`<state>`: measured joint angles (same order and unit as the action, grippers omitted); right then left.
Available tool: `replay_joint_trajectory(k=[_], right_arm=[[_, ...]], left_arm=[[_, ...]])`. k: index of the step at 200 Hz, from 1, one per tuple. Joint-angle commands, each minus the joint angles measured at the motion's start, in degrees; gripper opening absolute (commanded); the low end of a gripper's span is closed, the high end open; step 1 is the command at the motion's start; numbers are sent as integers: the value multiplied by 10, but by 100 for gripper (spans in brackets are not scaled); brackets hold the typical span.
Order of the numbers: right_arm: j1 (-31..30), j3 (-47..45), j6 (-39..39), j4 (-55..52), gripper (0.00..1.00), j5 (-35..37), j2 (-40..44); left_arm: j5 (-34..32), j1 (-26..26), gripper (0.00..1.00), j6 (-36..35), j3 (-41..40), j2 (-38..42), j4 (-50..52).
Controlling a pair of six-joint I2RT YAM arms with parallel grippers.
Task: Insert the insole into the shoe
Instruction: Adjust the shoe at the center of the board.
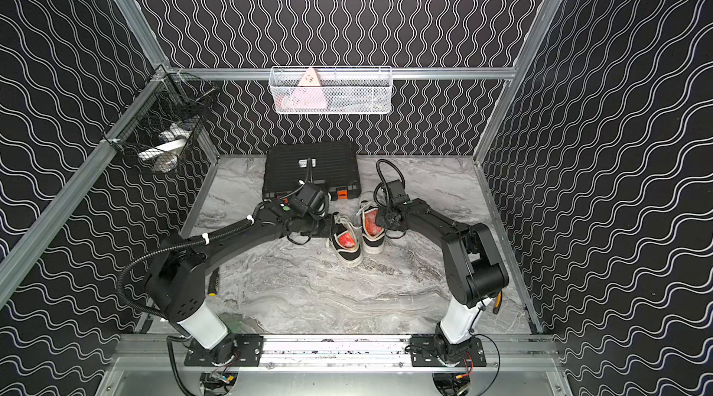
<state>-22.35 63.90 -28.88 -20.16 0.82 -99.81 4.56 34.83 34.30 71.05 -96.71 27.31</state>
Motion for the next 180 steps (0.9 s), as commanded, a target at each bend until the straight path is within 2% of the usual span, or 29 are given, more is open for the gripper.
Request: replay_joint_trajectory(k=[1,21,60,113,140,153,180], right_arm=[[-1,-7,7,-21,18,6,15],[-1,-11,6,-23,18,6,24],[-2,-14,8,-31,18,2,36],[-4,-21,10,-36,19,-5,39],[-5,-24,8,-35,19,-6,41],[-6,-23,8,-39,19,-13,42],[-11,-36,9,-49,18,-15,59]], left_arm=[[-55,15,38,53,-9,-7,1],[-49,20,39,77,-27,-19,-32],[-46,25,40,101,-11,-52,-56],[-62,48,42,121,5,-61,-34],[-88,57,43,138,23,-84,13],[-93,57,39,148,19,-92,15],[-99,57,21,141,22,-102,24]])
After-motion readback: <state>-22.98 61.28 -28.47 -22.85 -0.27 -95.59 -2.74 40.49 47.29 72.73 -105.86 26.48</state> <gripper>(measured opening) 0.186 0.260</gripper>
